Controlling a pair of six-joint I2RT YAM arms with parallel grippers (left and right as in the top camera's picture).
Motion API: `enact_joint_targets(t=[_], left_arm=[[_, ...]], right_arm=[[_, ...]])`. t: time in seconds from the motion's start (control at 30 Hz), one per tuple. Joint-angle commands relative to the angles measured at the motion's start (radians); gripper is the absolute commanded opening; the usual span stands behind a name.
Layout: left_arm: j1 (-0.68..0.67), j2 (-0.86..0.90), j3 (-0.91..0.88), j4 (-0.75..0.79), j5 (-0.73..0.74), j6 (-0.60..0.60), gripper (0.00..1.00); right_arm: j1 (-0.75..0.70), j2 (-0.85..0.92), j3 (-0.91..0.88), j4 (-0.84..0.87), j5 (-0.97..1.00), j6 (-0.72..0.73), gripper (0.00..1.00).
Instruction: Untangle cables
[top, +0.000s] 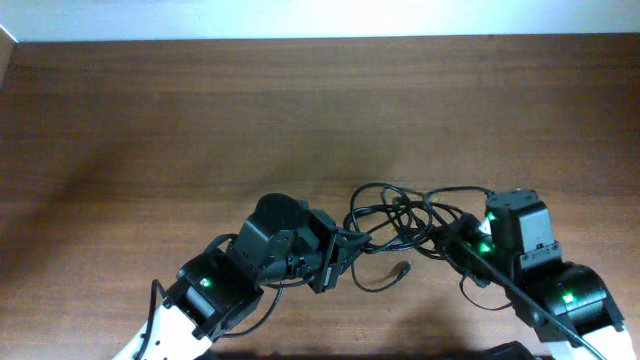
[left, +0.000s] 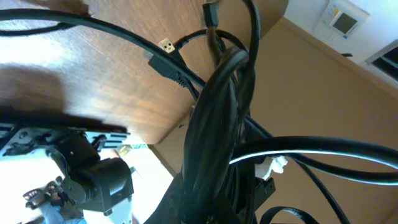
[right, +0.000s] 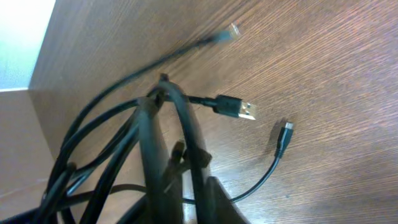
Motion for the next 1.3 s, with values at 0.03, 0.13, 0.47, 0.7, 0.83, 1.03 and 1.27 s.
enact_joint_targets(t=[0.03, 0.13, 0.47, 0.7, 0.83, 1.03, 1.27], left_arm=[[-0.003, -0.005, 0.010, 0.014, -0.061, 0.019, 0.00], [-0.002, -0.005, 0.010, 0.014, -0.101, 0.019, 0.00], [-0.002, -0.005, 0.010, -0.023, -0.517, 0.042, 0.00], [0.000, -0.005, 0.010, 0.059, -0.566, 0.041, 0.00], [0.000, -0.005, 0.010, 0.063, -0.629, 0.041, 0.00], [0.000, -0.005, 0.010, 0.061, -0.714, 0.042, 0.00], [0.000, -0.005, 0.010, 0.053, -0.709, 0.042, 0.00]], right_arm=[[0.006, 0.001, 0.014, 0.012, -0.054, -0.012, 0.04], [0.006, 0.000, 0.014, 0.015, -0.087, -0.012, 0.04], [0.006, 0.000, 0.014, 0.055, -0.168, -0.519, 0.04], [0.006, 0.000, 0.014, -0.023, -0.172, -0.650, 0.04], [0.006, 0.000, 0.014, -0.035, -0.176, -0.689, 0.04], [0.006, 0.000, 0.014, -0.101, -0.180, -0.795, 0.04], [0.006, 0.002, 0.014, -0.116, -0.168, -0.795, 0.09]])
